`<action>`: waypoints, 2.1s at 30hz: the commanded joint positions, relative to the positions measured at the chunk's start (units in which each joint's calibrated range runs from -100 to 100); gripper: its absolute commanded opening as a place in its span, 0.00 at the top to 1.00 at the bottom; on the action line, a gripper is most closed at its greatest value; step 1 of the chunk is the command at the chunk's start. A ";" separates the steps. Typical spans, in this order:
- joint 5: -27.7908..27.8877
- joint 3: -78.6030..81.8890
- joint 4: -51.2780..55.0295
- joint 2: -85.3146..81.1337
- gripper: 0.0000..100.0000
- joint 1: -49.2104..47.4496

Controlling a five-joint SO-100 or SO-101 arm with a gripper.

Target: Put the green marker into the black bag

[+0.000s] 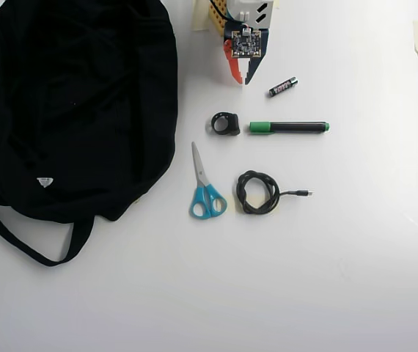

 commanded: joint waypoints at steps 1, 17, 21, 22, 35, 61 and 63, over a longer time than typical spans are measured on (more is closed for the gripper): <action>0.15 1.88 0.17 -0.33 0.98 -0.04; 0.05 1.88 0.17 -0.25 0.98 -0.11; 0.10 1.88 0.17 -0.25 0.98 -0.11; 0.10 1.88 0.17 -0.25 0.98 -0.11; -0.42 -4.32 -0.69 0.33 0.98 -0.19; -0.42 -49.07 -10.16 36.43 0.98 -0.26; -0.42 -51.94 -11.37 39.67 0.98 -0.26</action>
